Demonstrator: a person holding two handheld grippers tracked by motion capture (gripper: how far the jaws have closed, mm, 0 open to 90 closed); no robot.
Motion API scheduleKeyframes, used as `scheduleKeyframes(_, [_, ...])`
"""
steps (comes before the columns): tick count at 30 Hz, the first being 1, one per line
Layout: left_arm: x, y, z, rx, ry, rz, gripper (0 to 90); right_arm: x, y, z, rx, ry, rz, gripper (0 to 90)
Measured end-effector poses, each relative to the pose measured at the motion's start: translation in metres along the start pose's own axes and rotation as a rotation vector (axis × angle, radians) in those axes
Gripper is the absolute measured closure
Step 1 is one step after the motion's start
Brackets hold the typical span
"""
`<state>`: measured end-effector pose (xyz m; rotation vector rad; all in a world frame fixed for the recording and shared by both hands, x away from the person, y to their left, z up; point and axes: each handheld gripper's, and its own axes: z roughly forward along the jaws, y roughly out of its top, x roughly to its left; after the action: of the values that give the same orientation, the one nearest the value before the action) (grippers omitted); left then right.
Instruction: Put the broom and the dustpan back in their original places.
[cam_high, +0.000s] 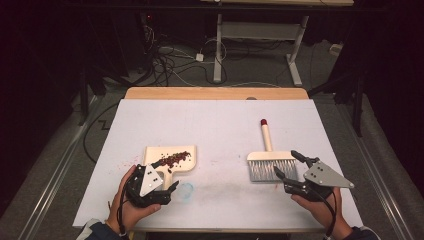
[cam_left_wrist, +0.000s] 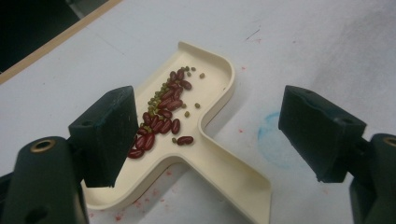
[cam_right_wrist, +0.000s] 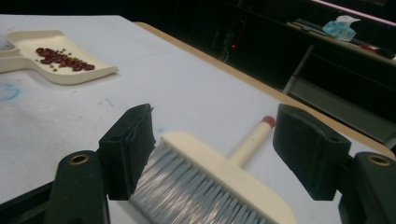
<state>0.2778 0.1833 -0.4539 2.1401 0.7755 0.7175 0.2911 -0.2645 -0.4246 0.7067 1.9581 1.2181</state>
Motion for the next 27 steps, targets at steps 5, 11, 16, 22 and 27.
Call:
scheduleKeyframes(5, [-0.001, 0.0, 0.001, -0.004, 0.001, -0.008, 17.5, 0.009, -0.008, -0.002, 0.008, 0.023, -0.029, 26.1])
scheduleKeyframes(11, [-0.005, 0.002, -0.001, -0.009, 0.006, 0.022, 17.2, 0.012, -0.011, -0.001, 0.03, 0.011, 0.0, 20.9])
scheduleKeyframes(16, [-0.006, 0.003, -0.001, -0.013, 0.006, 0.025, 16.4, 0.016, -0.01, -0.004, 0.037, 0.005, -0.002, 19.2])
scheduleKeyframes(22, [-0.006, 0.002, -0.001, -0.01, 0.001, 0.032, 16.4, 0.021, -0.008, -0.002, 0.036, 0.023, -0.008, 19.0])
scheduleKeyframes(27, [-0.007, 0.003, 0.0, -0.004, 0.002, 0.036, 16.4, 0.02, -0.008, -0.001, 0.041, 0.025, -0.001, 19.3])
